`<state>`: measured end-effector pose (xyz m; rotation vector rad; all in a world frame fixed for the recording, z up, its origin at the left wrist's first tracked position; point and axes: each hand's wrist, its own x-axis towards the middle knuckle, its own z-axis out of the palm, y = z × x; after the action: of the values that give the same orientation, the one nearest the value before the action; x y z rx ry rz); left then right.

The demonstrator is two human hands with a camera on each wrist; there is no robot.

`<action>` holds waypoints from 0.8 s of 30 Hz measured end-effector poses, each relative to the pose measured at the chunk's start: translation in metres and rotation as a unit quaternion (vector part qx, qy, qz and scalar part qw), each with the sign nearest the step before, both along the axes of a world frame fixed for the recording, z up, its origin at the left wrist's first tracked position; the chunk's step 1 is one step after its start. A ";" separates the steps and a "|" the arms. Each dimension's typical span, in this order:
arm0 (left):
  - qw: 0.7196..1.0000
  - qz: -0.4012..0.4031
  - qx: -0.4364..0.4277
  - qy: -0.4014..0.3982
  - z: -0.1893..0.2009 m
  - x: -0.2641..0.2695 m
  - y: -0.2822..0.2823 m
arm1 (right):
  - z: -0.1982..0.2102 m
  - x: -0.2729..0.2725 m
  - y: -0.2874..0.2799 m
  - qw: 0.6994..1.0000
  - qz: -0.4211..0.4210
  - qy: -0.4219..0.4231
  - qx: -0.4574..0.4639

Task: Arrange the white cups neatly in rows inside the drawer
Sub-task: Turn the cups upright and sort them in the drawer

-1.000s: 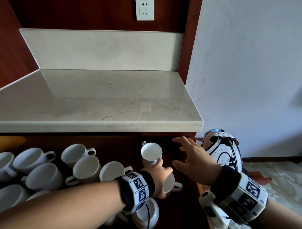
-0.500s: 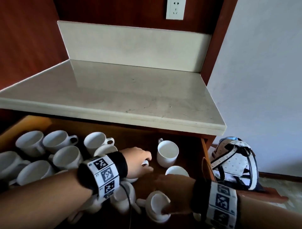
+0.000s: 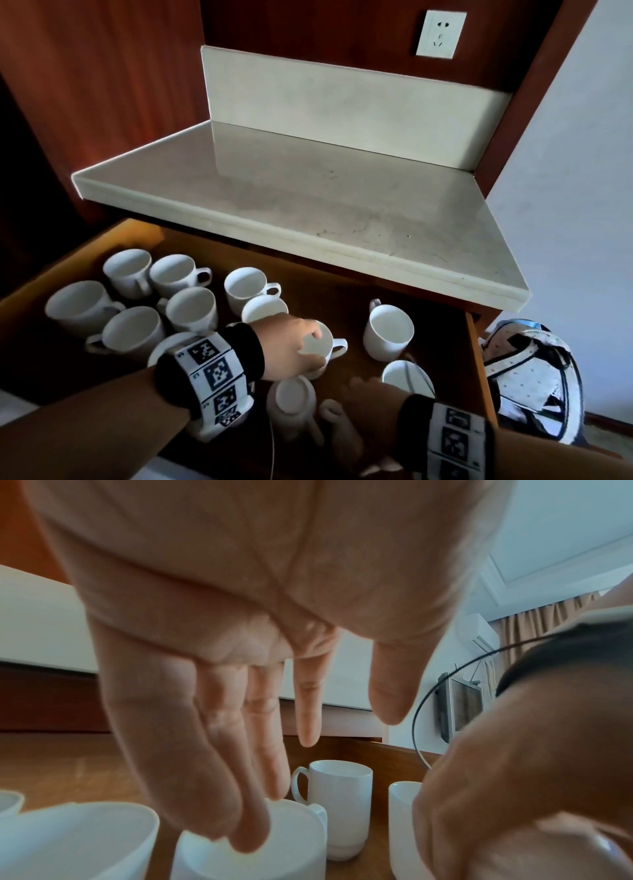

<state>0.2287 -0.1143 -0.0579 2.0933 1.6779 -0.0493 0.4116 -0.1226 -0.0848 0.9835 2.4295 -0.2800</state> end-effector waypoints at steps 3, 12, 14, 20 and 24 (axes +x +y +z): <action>0.998 -0.004 0.003 -0.064 0.005 -0.003 -0.003 | 0.047 0.022 -0.001 0.994 -0.022 0.106 -0.008; 0.907 -0.038 -0.078 -0.413 0.012 0.018 0.001 | 0.068 0.067 -0.001 0.807 -0.287 0.510 -0.080; 0.889 -0.041 -0.066 -0.451 0.017 0.027 0.002 | 0.061 0.067 -0.002 0.784 -0.296 0.537 -0.095; 0.976 -0.112 0.044 -0.183 0.017 0.048 0.005 | 0.076 0.086 0.014 0.824 -0.305 0.473 -0.061; 0.979 -0.202 0.015 0.019 0.004 0.074 -0.004 | 0.090 0.095 0.029 0.781 -0.346 0.518 0.032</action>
<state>0.3027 -0.1179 -0.0543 2.4367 1.2542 -0.1920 0.5069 -0.0932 0.0056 2.1740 2.8083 -1.2977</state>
